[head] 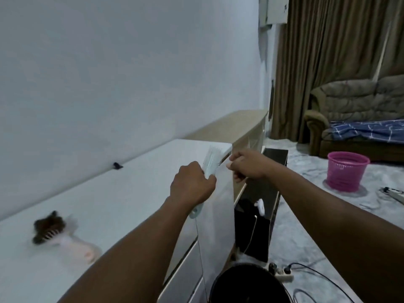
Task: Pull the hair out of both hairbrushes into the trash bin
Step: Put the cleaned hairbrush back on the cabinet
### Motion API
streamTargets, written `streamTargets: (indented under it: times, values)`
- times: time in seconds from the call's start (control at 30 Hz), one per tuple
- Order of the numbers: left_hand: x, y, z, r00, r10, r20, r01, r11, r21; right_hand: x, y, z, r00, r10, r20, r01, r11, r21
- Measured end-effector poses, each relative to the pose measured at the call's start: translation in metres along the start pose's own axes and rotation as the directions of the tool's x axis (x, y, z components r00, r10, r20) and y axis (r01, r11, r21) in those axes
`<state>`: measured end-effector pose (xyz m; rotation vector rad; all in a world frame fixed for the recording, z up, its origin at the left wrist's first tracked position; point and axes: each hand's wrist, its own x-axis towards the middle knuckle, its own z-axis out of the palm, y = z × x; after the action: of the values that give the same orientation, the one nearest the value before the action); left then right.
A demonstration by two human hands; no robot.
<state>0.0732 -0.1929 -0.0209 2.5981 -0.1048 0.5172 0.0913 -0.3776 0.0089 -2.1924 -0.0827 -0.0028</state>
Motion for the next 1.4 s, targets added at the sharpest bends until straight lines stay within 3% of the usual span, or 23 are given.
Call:
streamTargets:
  times: [0.13,0.33,0.6,0.87,1.1,1.3,1.4]
  values:
    - [0.004,-0.016,-0.053,0.996,-0.018,-0.084,0.030,0.990,0.137,0.000,-0.051,0.004,0.996,-0.087,-0.019,0.088,0.996,0.013]
    - [0.003,-0.081,-0.105,0.966,-0.185,-0.183,0.220,0.957,0.192,0.017,-0.106,0.051,0.981,-0.178,0.072,0.176,0.984,0.030]
    - [-0.008,-0.169,-0.106,0.891,-0.445,-0.095,0.454,0.856,0.248,0.047,-0.132,0.149,0.944,-0.199,0.264,0.216,0.976,-0.038]
    - [-0.015,-0.196,-0.089,0.873,-0.488,-0.022,0.469,0.825,0.314,0.065,-0.121,0.208,0.922,-0.154,0.356,0.206,0.972,-0.115]
    - [-0.018,-0.193,-0.107,0.894,-0.427,-0.133,0.445,0.815,0.373,0.056,-0.123,0.202,0.927,-0.142,0.348,0.198,0.972,-0.130]
    - [-0.056,-0.194,-0.140,0.833,-0.508,-0.220,0.554,0.758,0.344,0.027,-0.135,0.184,0.927,-0.185,0.328,0.225,0.970,-0.087]
    - [-0.083,-0.196,-0.147,0.800,-0.567,-0.198,0.598,0.721,0.349,0.004,-0.139,0.183,0.916,-0.199,0.348,0.238,0.969,-0.073]
